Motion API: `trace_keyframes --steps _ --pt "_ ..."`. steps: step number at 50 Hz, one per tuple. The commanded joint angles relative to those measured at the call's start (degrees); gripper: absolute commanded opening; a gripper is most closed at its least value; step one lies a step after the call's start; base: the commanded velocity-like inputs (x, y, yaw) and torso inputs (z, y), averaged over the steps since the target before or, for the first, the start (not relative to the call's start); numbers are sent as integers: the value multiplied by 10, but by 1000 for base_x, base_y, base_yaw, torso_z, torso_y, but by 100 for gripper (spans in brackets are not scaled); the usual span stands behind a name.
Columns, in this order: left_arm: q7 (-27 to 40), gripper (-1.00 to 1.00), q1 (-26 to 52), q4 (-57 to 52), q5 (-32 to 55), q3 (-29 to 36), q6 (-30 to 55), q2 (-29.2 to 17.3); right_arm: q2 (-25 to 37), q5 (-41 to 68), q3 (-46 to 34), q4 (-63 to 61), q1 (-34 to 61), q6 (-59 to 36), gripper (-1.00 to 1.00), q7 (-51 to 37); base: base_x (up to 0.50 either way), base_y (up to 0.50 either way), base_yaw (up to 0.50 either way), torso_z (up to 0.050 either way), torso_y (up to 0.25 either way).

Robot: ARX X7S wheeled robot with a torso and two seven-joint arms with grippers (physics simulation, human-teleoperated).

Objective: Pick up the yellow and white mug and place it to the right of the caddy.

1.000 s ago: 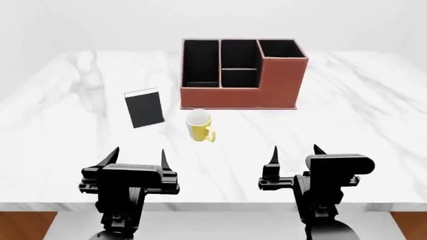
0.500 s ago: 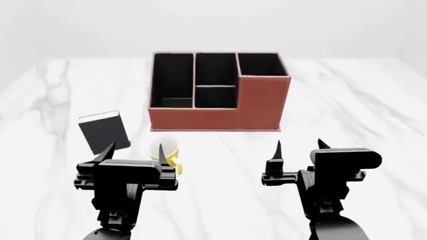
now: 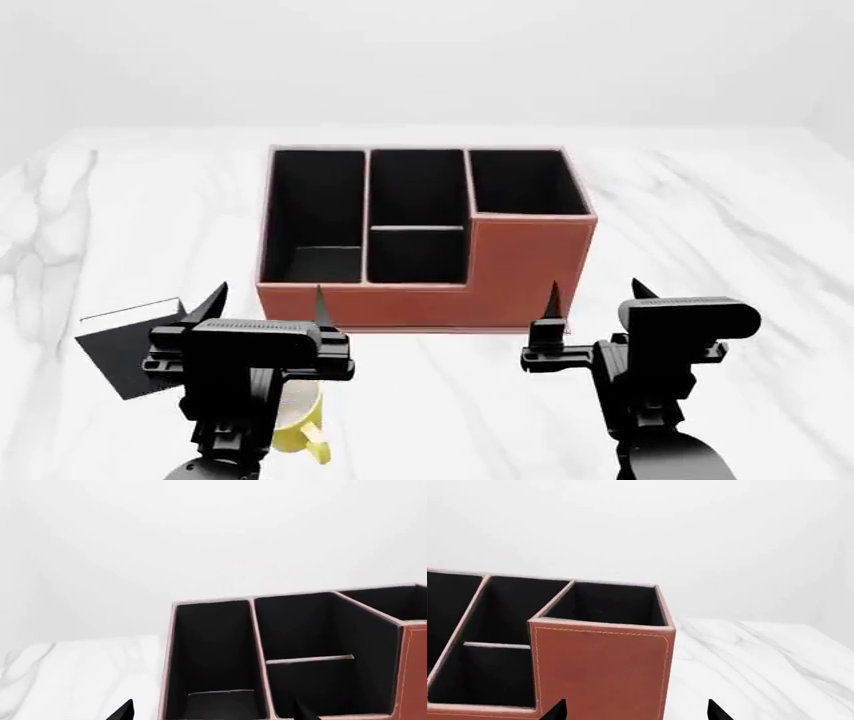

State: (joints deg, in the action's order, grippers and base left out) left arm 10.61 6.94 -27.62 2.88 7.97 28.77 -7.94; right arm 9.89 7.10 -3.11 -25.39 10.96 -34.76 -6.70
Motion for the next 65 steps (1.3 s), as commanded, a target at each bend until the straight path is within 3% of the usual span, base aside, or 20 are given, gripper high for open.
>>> trace_keyframes --steps 1,15,26,46,65 --pt "7 100 -1 -3 4 3 -2 -5 2 5 -2 1 -2 5 100 -3 500 0 0 0 0" --pt "15 100 -2 -7 9 5 -1 -11 5 12 -3 2 -4 9 100 -7 500 0 0 0 1" --pt "22 100 -1 -13 18 -1 -1 -12 17 14 -24 -10 -20 14 100 5 0 0 0 0 1" --pt "54 100 6 -37 15 -17 25 -18 42 44 -116 -42 -67 16 100 81 0 0 0 0 0" --pt "65 100 5 -40 22 -21 24 -24 53 16 -211 -46 -98 11 100 94 0 0 0 0 0"
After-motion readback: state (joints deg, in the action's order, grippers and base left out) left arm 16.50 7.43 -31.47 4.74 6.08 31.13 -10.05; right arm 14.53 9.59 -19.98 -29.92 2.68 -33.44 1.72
